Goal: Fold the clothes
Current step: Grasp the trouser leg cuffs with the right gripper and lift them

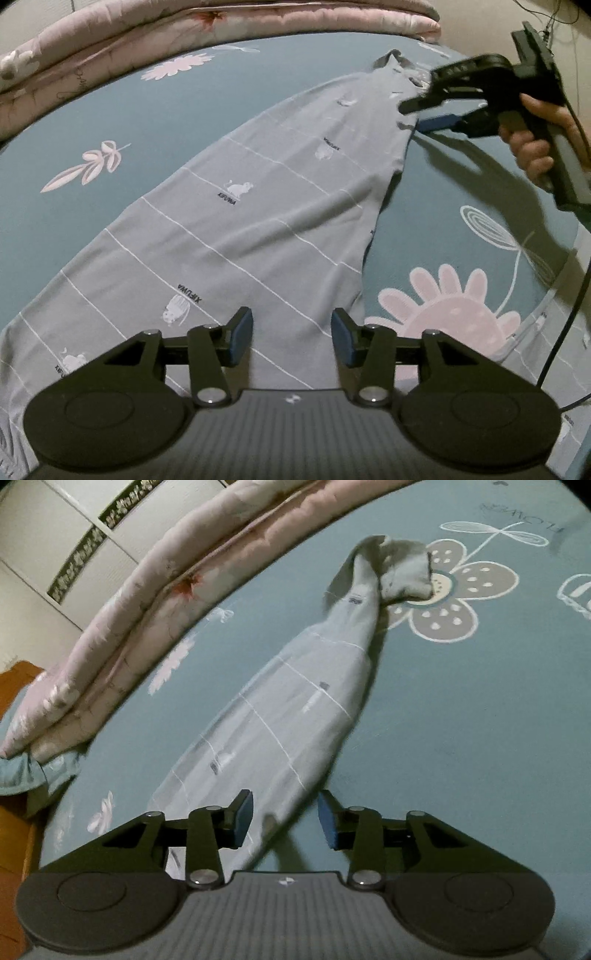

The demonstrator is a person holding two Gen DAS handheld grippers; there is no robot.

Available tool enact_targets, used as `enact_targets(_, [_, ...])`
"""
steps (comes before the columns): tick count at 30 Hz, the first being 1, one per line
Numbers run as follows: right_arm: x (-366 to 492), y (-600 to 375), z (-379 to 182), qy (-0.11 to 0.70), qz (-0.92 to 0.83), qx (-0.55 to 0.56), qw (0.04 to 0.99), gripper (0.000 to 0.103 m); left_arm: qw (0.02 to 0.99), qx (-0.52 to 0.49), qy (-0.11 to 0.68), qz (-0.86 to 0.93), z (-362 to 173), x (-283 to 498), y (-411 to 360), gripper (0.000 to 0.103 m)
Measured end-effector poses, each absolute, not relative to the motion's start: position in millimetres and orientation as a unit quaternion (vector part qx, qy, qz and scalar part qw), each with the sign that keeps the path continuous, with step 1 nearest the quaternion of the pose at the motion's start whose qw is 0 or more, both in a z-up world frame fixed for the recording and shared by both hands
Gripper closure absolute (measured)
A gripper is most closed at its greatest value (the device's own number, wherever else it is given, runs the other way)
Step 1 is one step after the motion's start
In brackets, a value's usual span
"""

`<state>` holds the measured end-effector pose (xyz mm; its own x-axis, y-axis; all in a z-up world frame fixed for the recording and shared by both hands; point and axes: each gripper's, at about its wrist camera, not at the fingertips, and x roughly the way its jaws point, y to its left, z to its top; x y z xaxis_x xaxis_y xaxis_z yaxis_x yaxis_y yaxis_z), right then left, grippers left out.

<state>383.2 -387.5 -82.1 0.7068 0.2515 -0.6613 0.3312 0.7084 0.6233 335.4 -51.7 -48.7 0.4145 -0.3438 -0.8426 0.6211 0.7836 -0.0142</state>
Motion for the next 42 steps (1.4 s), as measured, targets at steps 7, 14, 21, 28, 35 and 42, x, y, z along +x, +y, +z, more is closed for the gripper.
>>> enact_targets(7, [391, -383, -69, 0.370, -0.051, 0.334, 0.865, 0.097, 0.827, 0.159, 0.453, -0.291, -49, 334, -54, 0.048])
enact_targets(14, [380, -402, -61, 0.373, -0.065, 0.322, 0.868, 0.090, 0.828, 0.151, 0.450, -0.297, -35, 339, -55, 0.048])
enact_targets(21, [344, -407, -18, 0.363, -0.060, 0.242, 0.898, 0.077, 0.841, 0.126, 0.440, -0.288, -17, 370, -73, 0.050])
enact_targets(28, [314, -421, 7, 0.366, -0.109, 0.131, 0.915, 0.074, 0.841, 0.128, 0.455, -0.264, -22, 368, -82, 0.050])
enact_targets(35, [260, -454, 5, 0.362, -0.148, 0.165, 0.905, 0.073, 0.847, 0.114, 0.472, -0.217, -20, 332, -62, 0.050])
enact_targets(42, [218, -492, -8, 0.344, -0.127, 0.243, 0.898, 0.073, 0.844, 0.109, 0.493, -0.184, -9, 302, -65, 0.049])
